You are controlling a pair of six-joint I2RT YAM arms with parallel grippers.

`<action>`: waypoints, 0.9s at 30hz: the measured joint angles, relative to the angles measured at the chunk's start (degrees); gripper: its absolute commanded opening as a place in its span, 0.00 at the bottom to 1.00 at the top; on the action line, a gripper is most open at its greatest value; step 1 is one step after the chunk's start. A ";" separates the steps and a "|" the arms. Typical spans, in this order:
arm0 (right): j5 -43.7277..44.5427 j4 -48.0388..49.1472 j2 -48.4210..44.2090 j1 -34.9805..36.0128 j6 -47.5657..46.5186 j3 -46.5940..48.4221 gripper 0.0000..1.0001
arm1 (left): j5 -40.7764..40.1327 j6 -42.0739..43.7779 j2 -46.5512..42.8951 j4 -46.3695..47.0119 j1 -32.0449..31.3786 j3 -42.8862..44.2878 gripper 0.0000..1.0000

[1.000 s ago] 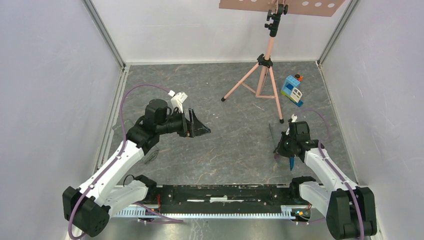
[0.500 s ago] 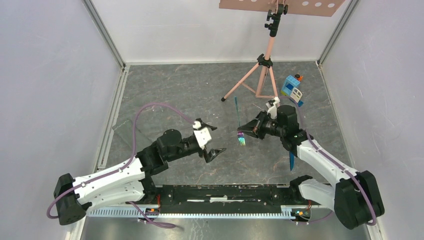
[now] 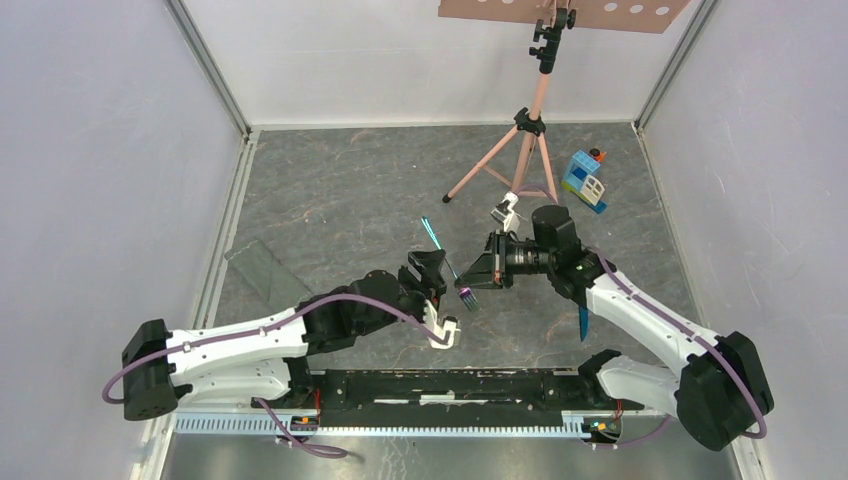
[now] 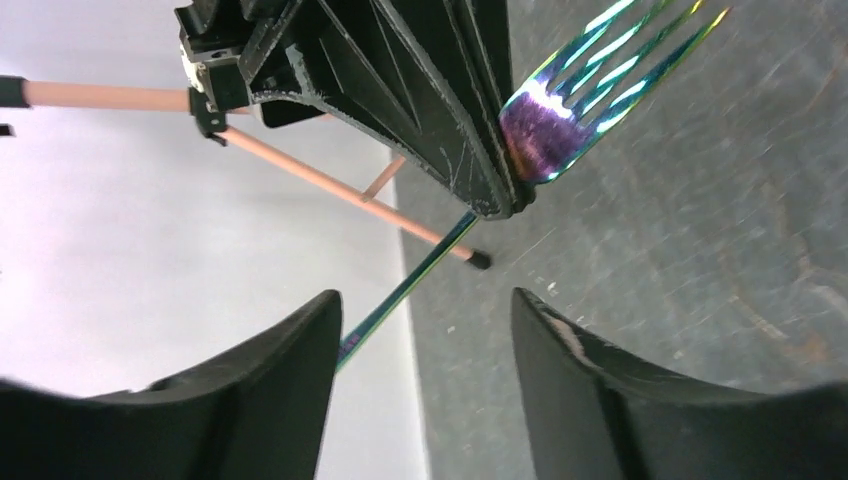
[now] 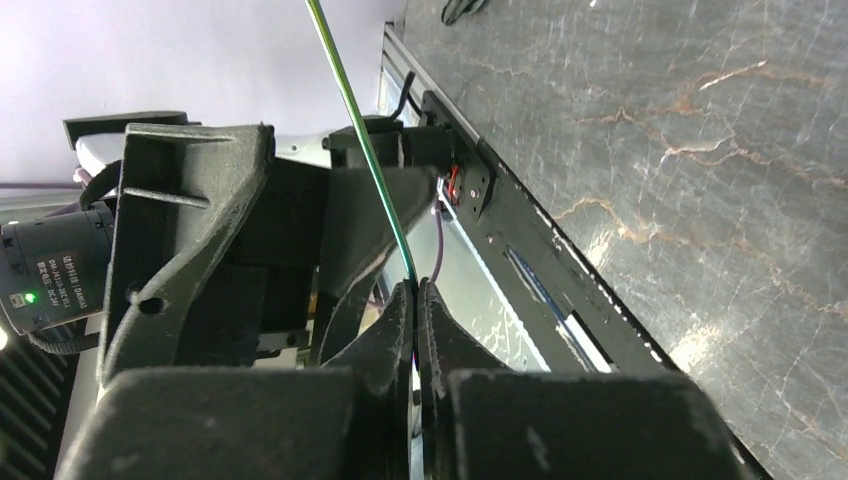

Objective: Fold the napkin into a case and place the utensils inside
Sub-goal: Pass from the right arm to the left

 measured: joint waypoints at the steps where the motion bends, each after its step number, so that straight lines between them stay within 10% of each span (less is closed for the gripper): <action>1: -0.17 -0.28 -0.13 0.20 -0.02 0.00 0.01 | -0.92 2.23 0.31 0.22 -0.31 -0.02 0.63; 12: -0.87 -2.97 -0.50 1.84 -0.11 -0.04 0.00 | -5.44 16.74 4.13 3.65 -4.59 -2.29 0.53; 21: -0.85 -3.80 -0.66 2.84 -0.15 -0.04 0.00 | -7.28 20.00 7.06 5.11 -6.16 -2.29 0.05; 27: -1.07 -5.25 -0.87 2.19 -3.50 0.04 0.68 | -8.00 17.35 7.15 2.21 -6.95 -1.03 0.02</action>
